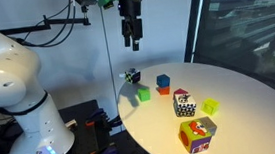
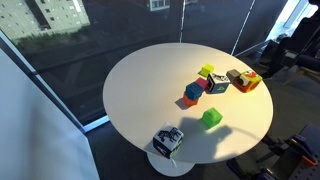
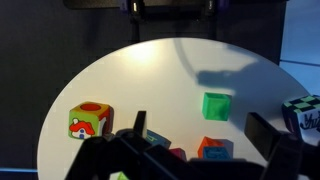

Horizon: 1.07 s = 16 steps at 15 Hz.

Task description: Put the blue block on the orange block

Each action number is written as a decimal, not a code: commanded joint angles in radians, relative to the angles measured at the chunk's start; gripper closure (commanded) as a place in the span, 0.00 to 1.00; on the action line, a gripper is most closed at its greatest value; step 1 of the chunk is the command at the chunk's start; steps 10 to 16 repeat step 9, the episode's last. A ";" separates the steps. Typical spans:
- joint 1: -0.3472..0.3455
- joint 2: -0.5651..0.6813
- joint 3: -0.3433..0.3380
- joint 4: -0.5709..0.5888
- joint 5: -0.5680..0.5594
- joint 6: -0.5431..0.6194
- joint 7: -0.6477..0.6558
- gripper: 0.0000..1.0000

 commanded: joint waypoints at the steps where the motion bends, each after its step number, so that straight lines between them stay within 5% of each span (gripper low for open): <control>1: 0.000 -0.018 -0.007 0.018 0.004 -0.045 -0.050 0.00; 16: -0.003 -0.011 0.003 0.002 0.002 -0.024 -0.048 0.00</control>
